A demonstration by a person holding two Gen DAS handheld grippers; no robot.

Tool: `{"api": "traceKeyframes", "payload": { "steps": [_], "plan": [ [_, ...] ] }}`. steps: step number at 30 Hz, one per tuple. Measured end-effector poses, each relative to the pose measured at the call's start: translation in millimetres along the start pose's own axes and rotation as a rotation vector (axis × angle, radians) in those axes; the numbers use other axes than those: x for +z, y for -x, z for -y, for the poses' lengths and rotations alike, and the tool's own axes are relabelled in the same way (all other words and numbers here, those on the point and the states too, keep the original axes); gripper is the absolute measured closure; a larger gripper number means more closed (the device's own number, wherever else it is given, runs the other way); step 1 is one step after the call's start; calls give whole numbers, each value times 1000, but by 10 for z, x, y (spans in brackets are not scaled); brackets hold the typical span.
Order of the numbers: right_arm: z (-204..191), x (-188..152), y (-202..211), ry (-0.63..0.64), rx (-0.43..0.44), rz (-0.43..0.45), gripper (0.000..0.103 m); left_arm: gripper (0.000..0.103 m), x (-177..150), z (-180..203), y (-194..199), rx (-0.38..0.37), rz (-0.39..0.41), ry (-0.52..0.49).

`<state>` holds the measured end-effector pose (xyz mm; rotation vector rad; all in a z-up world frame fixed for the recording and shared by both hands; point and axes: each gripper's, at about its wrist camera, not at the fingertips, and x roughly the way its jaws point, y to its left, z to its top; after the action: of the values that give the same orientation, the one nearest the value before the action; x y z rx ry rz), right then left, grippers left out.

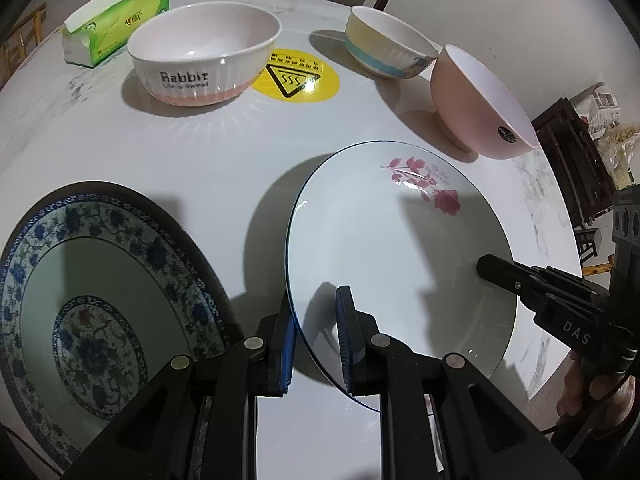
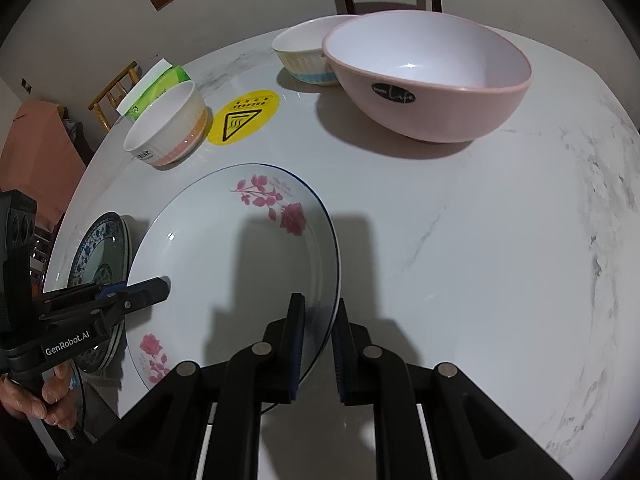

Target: Organize plates and bowls

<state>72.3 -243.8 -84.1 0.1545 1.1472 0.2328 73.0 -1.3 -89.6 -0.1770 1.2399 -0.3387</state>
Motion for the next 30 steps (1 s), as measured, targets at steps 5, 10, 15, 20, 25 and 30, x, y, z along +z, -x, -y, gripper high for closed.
{"api": "traceKeyframes", "payload": {
  "steps": [5,10,15,20,25,30],
  "plan": [
    [-82,32,64,17,5,16,90,87,6,-1,79,4,21,7],
    [-201,51,129,40,15,34,90,87,-5,-60,218,13,45,17],
    [-367,89,158,67,26,46,90,87,-24,-130,340,25,68,29],
    [-591,126,173,102,45,52,90,87,-60,-228,468,43,95,53],
    [-850,159,140,141,69,48,90,87,-148,-458,632,67,113,79],
    [-1074,173,86,171,93,38,90,87,-236,-656,777,92,130,110]
  ]
}}
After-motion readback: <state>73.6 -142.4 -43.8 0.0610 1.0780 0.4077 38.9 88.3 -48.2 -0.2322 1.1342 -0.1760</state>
